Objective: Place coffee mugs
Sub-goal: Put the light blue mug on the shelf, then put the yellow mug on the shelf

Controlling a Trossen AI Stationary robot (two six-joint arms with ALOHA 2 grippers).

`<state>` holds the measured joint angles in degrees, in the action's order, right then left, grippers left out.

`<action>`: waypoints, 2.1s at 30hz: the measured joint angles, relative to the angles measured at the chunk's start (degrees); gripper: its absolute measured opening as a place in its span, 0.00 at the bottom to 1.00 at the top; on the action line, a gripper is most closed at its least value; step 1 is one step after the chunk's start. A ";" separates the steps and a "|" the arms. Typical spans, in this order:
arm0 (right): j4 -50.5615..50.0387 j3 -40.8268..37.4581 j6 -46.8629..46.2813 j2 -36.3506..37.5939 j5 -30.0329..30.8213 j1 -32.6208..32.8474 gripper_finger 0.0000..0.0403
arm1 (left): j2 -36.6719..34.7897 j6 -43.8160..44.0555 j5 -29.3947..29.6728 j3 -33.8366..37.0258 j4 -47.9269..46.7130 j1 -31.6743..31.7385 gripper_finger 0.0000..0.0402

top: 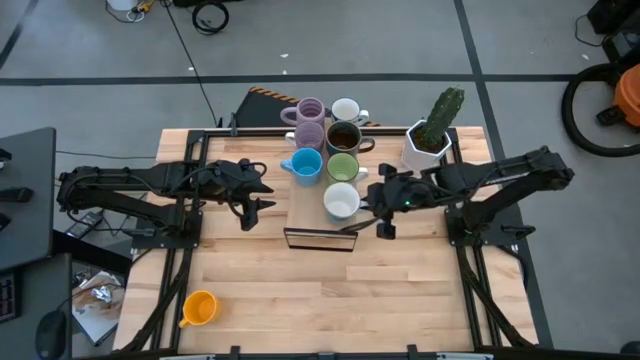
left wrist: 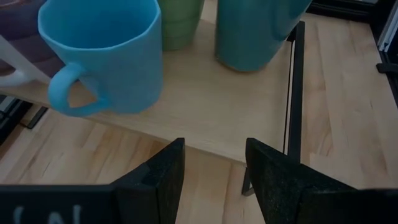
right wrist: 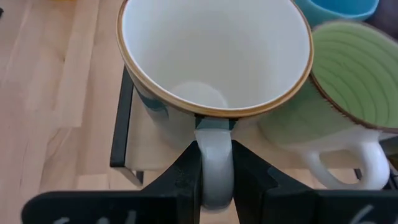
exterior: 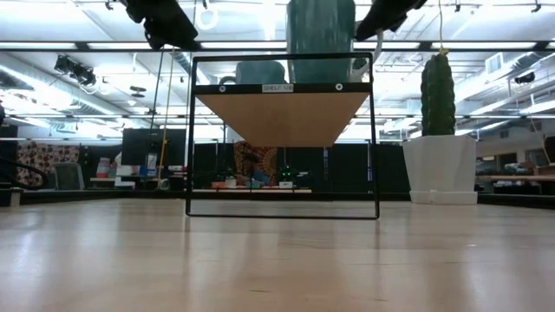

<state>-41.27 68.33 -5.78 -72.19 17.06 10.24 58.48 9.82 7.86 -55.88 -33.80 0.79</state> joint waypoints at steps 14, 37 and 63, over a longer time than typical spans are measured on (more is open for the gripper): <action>-5.95 3.68 -0.37 -3.06 -0.74 -2.80 0.20 | 0.00 0.00 -0.20 0.00 -2.37 -0.06 0.44; -4.97 3.68 -0.19 -0.14 -4.77 -4.39 0.44 | 0.00 1.87 -0.27 0.00 -5.07 -4.79 0.44; -14.74 3.59 -10.81 11.35 13.56 12.64 0.51 | 2.87 45.01 -10.30 0.00 -15.78 -36.43 0.44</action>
<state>-56.01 71.92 -16.59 -60.83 30.63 22.87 61.35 54.84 -2.44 -55.88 -49.58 -35.64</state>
